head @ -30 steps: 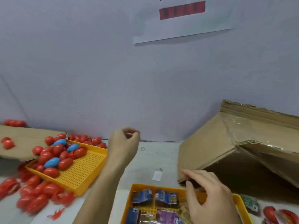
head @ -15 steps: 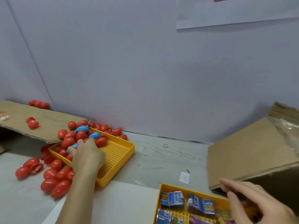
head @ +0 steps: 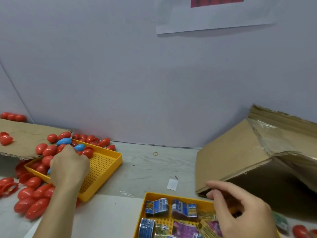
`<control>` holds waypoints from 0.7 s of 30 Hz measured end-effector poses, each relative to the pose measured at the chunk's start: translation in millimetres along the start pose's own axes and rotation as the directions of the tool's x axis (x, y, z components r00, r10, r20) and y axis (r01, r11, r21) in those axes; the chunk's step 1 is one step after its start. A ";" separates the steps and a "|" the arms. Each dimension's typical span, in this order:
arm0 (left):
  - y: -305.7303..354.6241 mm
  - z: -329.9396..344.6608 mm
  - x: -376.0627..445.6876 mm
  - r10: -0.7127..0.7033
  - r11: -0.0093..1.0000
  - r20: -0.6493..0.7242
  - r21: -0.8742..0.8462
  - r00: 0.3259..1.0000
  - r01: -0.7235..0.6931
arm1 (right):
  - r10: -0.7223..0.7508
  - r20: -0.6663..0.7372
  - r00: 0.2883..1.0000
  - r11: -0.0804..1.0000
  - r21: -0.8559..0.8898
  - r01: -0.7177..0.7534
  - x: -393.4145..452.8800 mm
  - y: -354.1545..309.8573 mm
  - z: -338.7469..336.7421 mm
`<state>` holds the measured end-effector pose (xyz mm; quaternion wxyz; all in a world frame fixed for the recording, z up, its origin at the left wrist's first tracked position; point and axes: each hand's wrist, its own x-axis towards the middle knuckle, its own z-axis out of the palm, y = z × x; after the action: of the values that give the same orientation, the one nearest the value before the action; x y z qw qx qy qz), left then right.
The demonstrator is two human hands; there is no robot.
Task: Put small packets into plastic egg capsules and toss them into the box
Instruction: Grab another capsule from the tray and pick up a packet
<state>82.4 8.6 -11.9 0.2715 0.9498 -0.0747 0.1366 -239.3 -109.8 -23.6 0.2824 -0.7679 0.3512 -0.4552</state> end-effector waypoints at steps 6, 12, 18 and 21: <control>44.7 -15.1 -17.3 0.183 0.918 0.127 -0.376 0.975 -0.124 | -0.037 -0.070 0.997 0.999 -0.023 0.035 -0.3 -2.1 -4.5; 114.7 -41.3 -75.2 0.273 0.669 0.325 -0.740 0.905 0.064 | -0.035 0.142 0.989 0.972 -0.224 0.067 -1.7 -7.6 -19.5; 123.1 -37.8 -165.2 0.451 0.628 0.579 -0.746 0.679 0.219 | 0.090 0.408 0.908 0.961 -0.274 0.028 -1.4 -5.2 -20.4; 106.9 -31.1 -189.8 0.486 0.499 0.552 -0.812 0.678 0.303 | 0.082 0.509 0.857 0.923 -0.364 0.128 -2.9 -3.6 -16.9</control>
<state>-128.1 -51.8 9.5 0.6434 0.6454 -0.2894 -0.2928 -254.5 -107.3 -15.1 0.2041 -0.9057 0.3358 -0.1588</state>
